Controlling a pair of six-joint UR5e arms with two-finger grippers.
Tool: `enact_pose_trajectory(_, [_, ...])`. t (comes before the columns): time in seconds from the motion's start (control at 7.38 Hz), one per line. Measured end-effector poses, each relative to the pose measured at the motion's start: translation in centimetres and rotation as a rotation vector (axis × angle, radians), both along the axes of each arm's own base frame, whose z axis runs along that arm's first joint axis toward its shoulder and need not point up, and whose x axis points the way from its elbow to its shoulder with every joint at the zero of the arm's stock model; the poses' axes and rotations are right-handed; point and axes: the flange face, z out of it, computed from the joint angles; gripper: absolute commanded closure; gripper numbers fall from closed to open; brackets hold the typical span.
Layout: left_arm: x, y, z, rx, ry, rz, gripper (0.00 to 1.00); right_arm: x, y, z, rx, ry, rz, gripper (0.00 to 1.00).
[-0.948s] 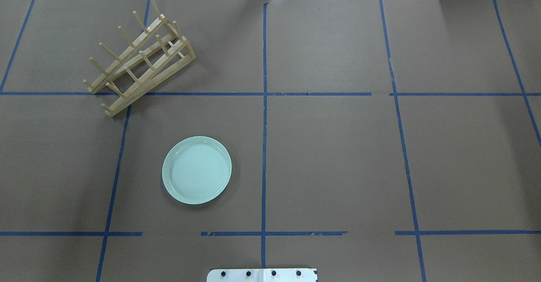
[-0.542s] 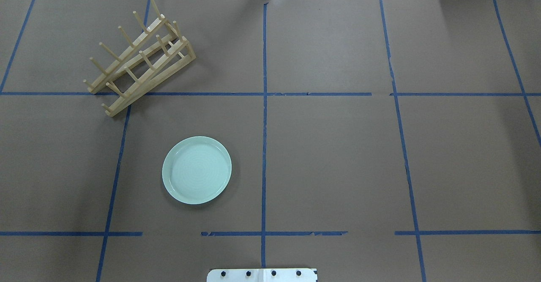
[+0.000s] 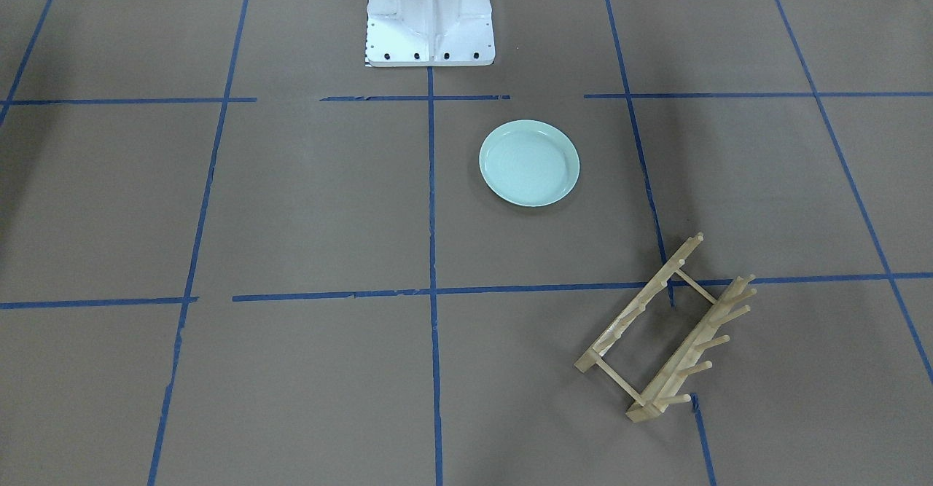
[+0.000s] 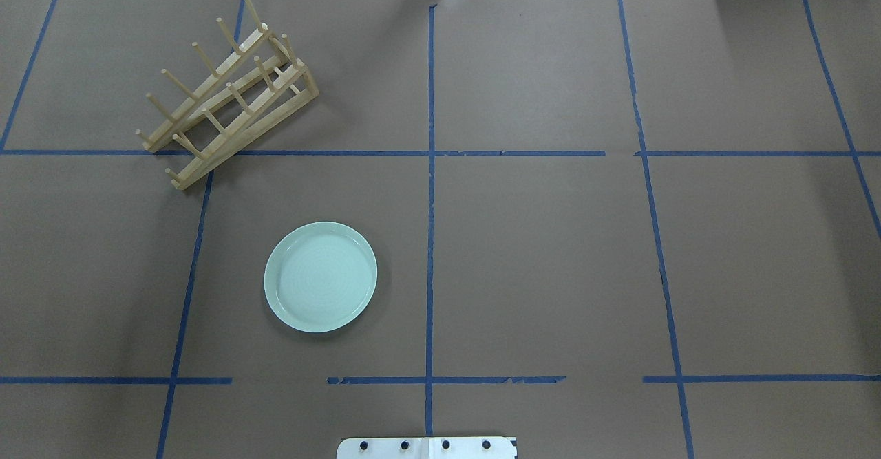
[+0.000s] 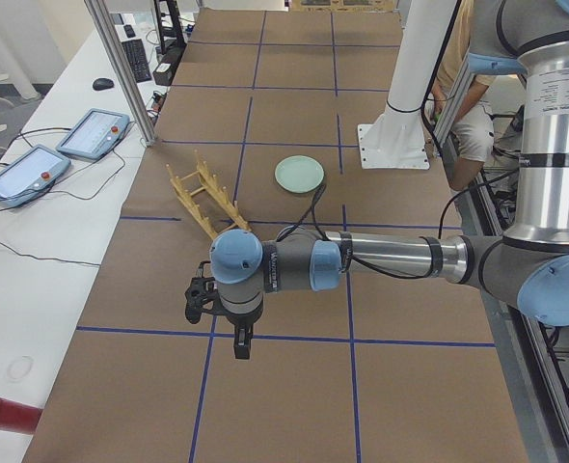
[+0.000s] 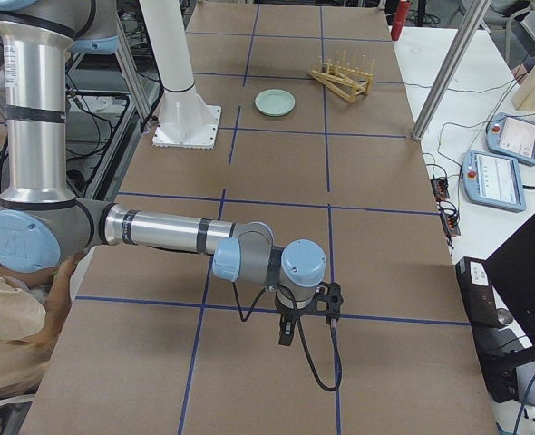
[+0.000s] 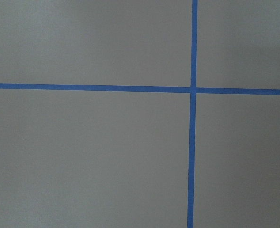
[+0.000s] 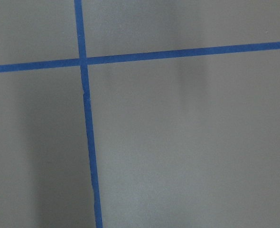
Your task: Place plate on table
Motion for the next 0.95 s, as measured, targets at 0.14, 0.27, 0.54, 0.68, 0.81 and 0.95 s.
enact_pose_trajectory(0.14, [0.3, -0.1, -0.2, 0.002, 0.022, 0.002, 0.0, 0.0, 0.0, 0.0, 0.0, 0.0, 0.0, 0.0])
enact_pose_trajectory(0.27, [0.7, -0.2, -0.2, 0.003, 0.031, 0.01, 0.0, 0.0, 0.0, 0.0, 0.0, 0.0, 0.0, 0.0])
enact_pose_trajectory(0.54, [1.6, -0.7, -0.5, 0.012, 0.028, 0.032, 0.0, 0.0, 0.0, 0.0, 0.0, 0.0, 0.0, 0.0])
enact_pose_trajectory(0.68, [2.1, -1.3, -1.0, 0.029, 0.024, 0.047, 0.0, 0.0, 0.0, 0.0, 0.0, 0.0, 0.0, 0.0])
enact_pose_trajectory(0.81, [2.5, -1.6, -1.3, 0.041, 0.021, 0.059, 0.0, 0.0, 0.0, 0.0, 0.0, 0.0, 0.0, 0.0])
enact_pose_trajectory(0.95, [2.7, -1.8, -1.5, 0.045, 0.02, 0.064, 0.0, 0.0, 0.0, 0.0, -0.001, 0.0, 0.0, 0.0])
